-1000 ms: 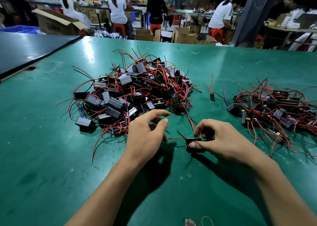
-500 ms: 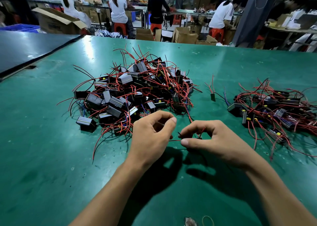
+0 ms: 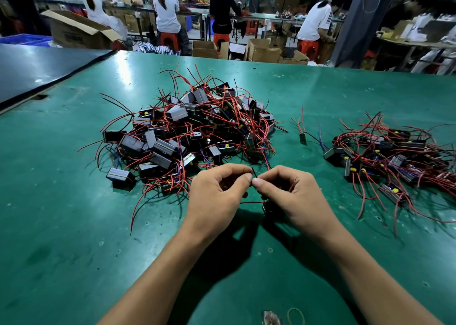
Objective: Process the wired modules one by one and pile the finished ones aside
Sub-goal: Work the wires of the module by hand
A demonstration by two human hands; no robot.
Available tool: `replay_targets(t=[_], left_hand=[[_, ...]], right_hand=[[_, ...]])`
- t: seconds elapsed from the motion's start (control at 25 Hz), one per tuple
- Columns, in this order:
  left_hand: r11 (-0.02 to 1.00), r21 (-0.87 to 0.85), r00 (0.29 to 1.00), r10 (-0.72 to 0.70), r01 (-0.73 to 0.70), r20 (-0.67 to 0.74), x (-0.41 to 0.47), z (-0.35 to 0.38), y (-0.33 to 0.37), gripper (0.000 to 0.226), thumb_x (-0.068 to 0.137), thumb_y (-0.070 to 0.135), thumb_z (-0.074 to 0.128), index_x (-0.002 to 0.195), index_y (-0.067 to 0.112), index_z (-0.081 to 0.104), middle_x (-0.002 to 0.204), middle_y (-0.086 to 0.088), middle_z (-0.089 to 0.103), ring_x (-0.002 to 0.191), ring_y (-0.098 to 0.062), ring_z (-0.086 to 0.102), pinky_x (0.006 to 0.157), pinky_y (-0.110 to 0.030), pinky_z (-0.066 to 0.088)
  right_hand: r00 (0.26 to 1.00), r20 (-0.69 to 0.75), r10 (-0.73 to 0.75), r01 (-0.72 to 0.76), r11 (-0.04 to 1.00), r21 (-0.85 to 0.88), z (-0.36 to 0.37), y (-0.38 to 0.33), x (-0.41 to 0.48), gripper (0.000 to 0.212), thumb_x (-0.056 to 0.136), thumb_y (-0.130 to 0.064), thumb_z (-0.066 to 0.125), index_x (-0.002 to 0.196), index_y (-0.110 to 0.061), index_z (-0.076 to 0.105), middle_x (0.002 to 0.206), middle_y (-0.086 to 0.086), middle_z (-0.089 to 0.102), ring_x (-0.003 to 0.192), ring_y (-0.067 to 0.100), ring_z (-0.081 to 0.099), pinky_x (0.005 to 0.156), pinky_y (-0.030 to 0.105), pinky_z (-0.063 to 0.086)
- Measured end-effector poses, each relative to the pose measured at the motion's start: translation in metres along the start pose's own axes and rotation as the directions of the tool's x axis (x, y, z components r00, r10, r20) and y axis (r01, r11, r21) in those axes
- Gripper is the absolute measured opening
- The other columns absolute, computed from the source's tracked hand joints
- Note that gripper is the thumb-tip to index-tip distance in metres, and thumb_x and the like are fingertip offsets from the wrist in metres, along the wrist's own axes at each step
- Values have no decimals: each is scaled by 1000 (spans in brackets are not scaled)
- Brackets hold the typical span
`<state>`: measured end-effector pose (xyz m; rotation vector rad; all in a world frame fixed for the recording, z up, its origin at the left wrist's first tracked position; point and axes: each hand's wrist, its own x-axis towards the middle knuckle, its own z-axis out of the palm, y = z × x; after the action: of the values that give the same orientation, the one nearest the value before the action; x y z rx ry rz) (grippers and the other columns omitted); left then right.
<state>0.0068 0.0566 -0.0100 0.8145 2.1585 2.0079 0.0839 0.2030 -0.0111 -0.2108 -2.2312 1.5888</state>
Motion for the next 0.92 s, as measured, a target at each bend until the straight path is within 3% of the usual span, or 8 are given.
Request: replay_targets(t=[0.12, 0.4, 0.8, 0.92], left_hand=[[999, -28, 1000, -16, 16, 1, 2, -1, 0, 9, 89, 10, 70, 94, 13, 77, 79, 3, 75, 67, -6, 64, 64, -16, 48], [965, -231, 992, -112, 124, 64, 3, -2, 1, 8, 85, 5, 72, 92, 7, 76, 77, 3, 75, 69, 2, 63, 65, -9, 46], [948, -270, 985, -162, 170, 51, 3, -3, 4, 9, 83, 5, 74, 91, 6, 76, 82, -4, 76, 76, -5, 67, 72, -14, 51], [955, -249, 986, -160, 164, 40, 3, -3, 5, 7, 83, 7, 74, 90, 7, 76, 83, -4, 76, 77, -7, 67, 75, -17, 53]], right_hand=[[1000, 14, -13, 13, 1000, 10, 3, 1, 0, 10, 86, -30, 75, 78, -25, 73, 57, -8, 60, 52, 6, 48, 53, 25, 39], [1000, -9, -10, 10, 1000, 10, 7, 0, 0, 18, 89, -25, 75, 73, -30, 71, 59, -5, 60, 55, 10, 46, 55, 31, 38], [1000, 15, 13, -14, 999, 38, 5, 0, 0, 15, 88, -27, 76, 74, -26, 72, 59, -2, 59, 54, 9, 45, 53, 27, 36], [996, 85, 39, -40, 999, 15, 0, -3, 1, 7, 84, -27, 80, 82, -23, 74, 69, -2, 68, 59, 6, 54, 57, 24, 43]])
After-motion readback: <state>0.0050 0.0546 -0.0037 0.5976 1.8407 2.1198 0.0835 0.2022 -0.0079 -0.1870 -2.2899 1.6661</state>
